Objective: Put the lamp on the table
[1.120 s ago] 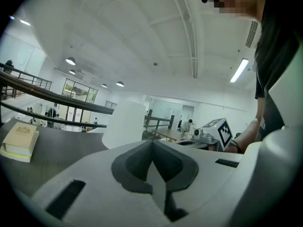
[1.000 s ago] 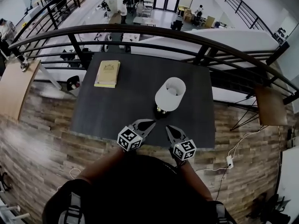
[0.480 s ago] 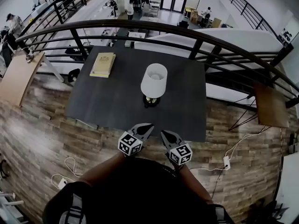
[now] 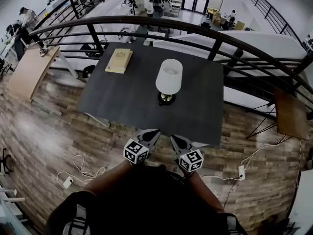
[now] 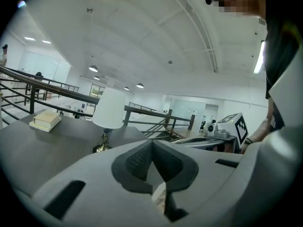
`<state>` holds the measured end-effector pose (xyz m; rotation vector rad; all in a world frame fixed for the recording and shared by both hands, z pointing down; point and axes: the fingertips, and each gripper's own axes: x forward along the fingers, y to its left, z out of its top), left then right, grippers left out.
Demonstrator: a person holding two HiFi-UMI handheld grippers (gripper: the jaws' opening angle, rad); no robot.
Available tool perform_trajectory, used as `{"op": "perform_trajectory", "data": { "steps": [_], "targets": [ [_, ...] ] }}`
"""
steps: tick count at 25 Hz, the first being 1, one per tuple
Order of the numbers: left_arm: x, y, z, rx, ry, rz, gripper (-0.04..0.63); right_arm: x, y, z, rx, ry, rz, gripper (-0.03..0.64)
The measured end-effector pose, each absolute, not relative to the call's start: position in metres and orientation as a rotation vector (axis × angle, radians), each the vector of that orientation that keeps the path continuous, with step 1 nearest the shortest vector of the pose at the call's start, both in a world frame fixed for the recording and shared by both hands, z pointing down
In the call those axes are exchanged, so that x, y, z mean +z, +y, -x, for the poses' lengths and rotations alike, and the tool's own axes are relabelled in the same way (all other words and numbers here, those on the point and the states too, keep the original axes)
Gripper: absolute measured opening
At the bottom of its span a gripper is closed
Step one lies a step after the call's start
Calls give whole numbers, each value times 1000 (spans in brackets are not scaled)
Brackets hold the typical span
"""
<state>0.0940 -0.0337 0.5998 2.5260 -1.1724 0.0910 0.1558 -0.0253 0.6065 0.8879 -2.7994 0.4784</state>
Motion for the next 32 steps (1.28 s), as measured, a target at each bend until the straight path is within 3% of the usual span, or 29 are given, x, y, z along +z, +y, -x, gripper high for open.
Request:
{"op": "perform_trajectory", "data": {
  "steps": [22,32],
  "targets": [
    [559,90,66,37,-1010,-2700,9,576,102,6,424,-2756,-1152,14],
    [566,149,99,70,-914,-2761,9,580,164,44,424,-2748,-1233,14]
  ]
}}
